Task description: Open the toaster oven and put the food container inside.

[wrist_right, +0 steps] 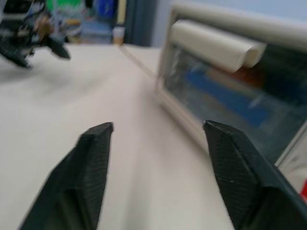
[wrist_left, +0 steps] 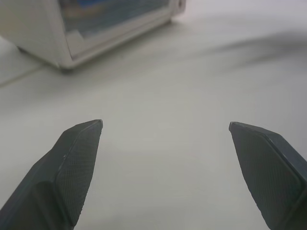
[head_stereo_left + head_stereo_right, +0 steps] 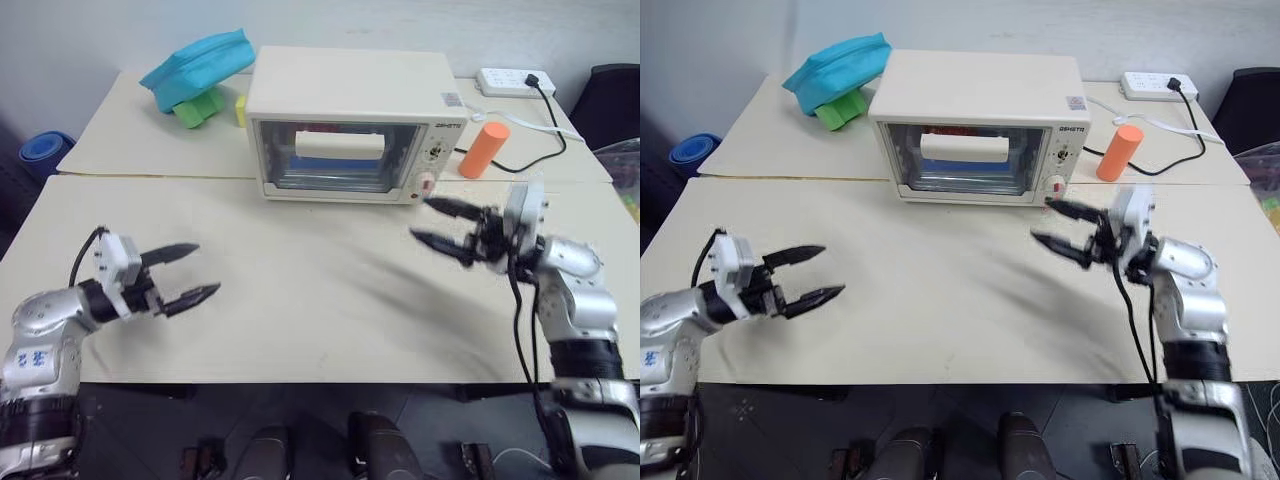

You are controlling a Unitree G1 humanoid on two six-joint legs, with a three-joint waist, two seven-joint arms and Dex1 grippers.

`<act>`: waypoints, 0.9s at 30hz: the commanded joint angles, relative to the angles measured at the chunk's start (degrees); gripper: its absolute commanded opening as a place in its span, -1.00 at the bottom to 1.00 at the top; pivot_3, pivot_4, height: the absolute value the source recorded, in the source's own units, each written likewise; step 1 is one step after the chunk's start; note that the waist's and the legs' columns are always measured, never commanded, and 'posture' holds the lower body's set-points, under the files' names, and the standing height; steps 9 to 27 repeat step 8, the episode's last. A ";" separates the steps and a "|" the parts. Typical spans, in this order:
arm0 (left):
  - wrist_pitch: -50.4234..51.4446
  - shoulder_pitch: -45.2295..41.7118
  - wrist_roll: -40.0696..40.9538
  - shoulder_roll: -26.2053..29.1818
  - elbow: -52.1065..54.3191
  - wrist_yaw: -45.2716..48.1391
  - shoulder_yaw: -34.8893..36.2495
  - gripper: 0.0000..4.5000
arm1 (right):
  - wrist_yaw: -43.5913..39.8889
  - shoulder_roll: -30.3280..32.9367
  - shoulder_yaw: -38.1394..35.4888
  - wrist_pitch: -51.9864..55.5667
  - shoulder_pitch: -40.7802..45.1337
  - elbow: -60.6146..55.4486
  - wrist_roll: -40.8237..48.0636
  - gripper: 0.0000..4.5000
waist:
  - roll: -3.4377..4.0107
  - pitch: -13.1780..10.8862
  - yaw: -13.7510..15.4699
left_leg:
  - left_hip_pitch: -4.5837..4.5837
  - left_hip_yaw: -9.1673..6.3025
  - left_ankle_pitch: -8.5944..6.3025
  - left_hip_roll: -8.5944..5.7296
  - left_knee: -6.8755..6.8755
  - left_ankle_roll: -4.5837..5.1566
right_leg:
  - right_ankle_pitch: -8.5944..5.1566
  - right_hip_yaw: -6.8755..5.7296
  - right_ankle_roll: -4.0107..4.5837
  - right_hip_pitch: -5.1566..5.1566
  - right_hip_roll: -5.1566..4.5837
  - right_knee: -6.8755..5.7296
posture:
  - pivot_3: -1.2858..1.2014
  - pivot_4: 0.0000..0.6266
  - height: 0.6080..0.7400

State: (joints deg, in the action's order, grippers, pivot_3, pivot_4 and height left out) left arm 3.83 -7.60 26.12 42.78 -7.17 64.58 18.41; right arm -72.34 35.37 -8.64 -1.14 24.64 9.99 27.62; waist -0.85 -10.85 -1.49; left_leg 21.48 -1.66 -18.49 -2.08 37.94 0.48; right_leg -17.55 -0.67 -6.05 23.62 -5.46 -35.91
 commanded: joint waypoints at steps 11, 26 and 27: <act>-5.24 12.99 -0.50 -0.48 10.06 -2.60 4.22 1.00 | -4.34 1.52 -0.65 -7.68 -18.48 -8.05 0.19 0.99 | 0.05 -0.03 0.17 | -0.32 0.16 -0.08 0.02 0.02 0.29 | 0.06 0.13 -0.10 -0.28 -0.15 0.04 | 0.03 -0.52 1.00; -5.24 12.99 -0.50 -0.48 10.06 -2.60 4.22 1.00 | -4.34 1.52 -0.65 -7.68 -18.48 -8.05 0.19 0.99 | 0.05 -0.03 0.17 | -0.32 0.16 -0.08 0.02 0.02 0.29 | 0.06 0.13 -0.10 -0.28 -0.15 0.04 | 0.03 -0.52 1.00; -5.24 12.99 -0.50 -0.48 10.06 -2.60 4.22 1.00 | -4.34 1.52 -0.65 -7.68 -18.48 -8.05 0.19 0.99 | 0.05 -0.03 0.17 | -0.32 0.16 -0.08 0.02 0.02 0.29 | 0.06 0.13 -0.10 -0.28 -0.15 0.04 | 0.03 -0.52 1.00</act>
